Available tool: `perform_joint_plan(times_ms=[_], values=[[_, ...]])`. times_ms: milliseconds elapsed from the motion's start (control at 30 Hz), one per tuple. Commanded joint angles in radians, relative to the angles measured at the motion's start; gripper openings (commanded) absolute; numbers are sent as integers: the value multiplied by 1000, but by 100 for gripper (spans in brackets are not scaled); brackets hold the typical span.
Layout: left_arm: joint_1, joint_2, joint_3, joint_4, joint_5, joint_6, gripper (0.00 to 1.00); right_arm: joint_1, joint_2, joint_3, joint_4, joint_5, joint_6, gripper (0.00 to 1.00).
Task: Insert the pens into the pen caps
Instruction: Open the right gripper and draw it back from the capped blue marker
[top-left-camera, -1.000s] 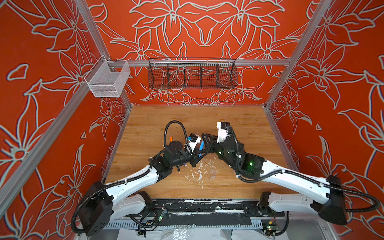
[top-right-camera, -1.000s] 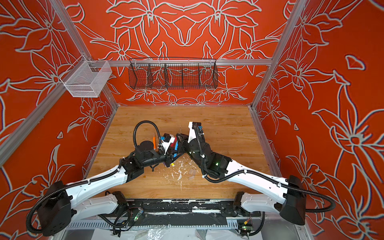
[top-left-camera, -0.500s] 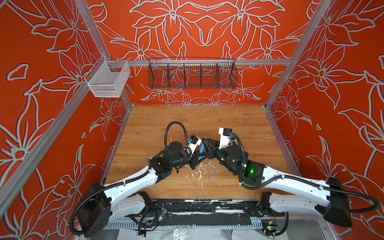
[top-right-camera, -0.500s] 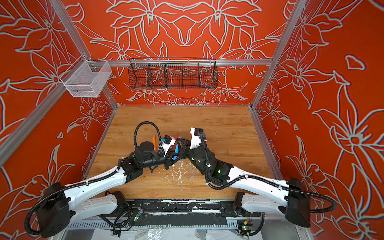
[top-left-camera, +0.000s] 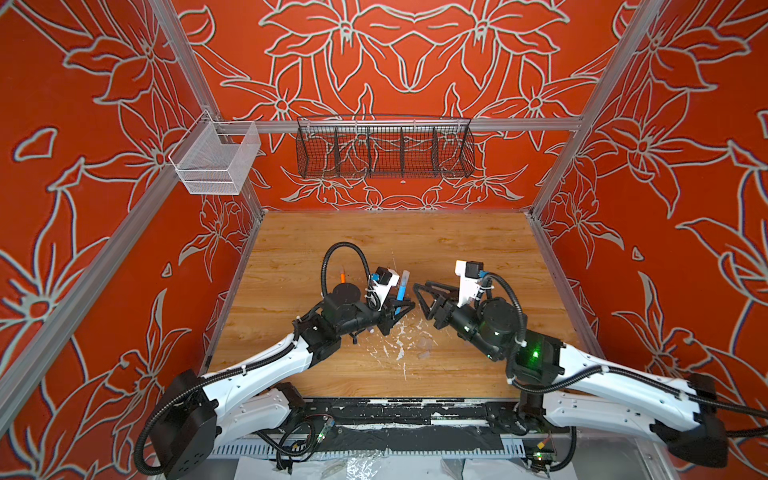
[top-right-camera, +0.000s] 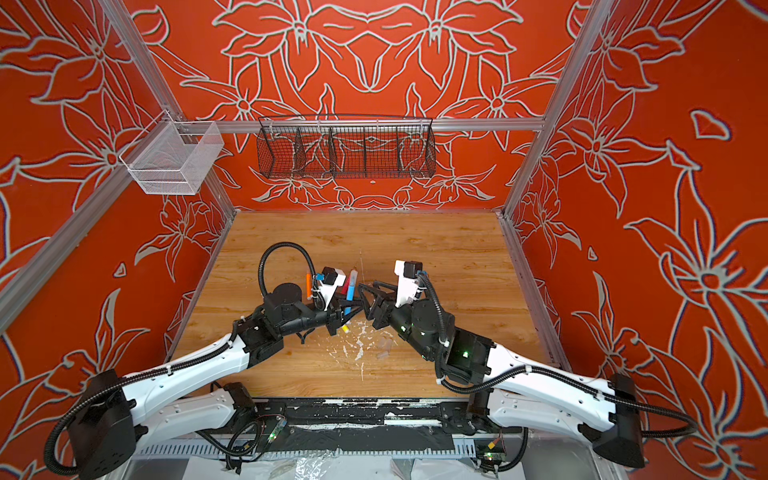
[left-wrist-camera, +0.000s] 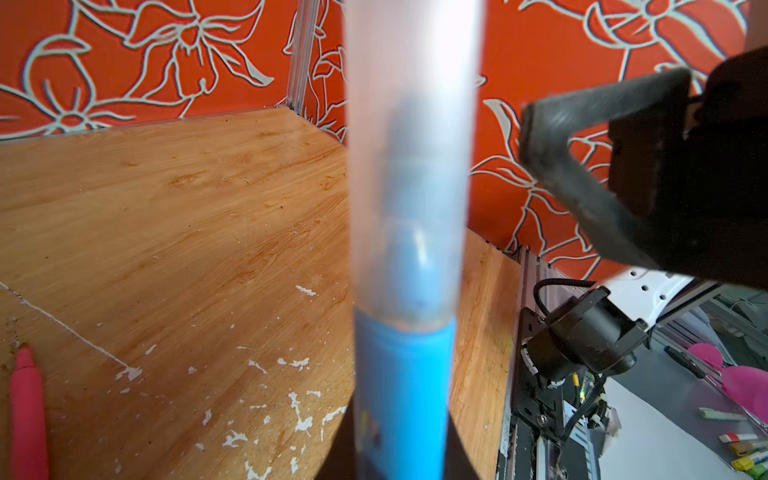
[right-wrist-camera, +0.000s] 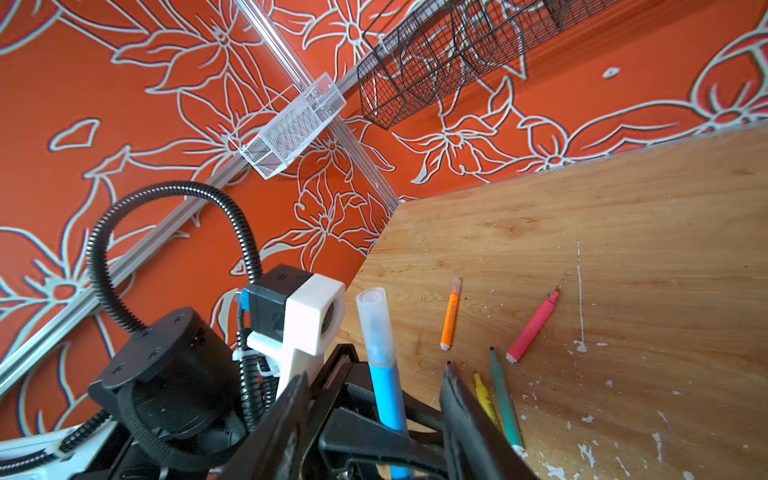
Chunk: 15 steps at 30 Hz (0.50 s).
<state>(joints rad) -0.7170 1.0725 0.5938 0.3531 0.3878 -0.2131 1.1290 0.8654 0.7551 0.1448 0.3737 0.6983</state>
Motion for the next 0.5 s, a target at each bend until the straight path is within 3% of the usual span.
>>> perform_joint_plan(times_ms=[0,200,467], values=[[2,-6,-6,35,24,24,0,3,-41,14,-83,70,3,53],[-1,-3,-1,30,36,33,0,-29,12,157,-240,109,-11,52],[-5,4,2,30,39,41,0,-197,162,248,-232,-189,62,49]])
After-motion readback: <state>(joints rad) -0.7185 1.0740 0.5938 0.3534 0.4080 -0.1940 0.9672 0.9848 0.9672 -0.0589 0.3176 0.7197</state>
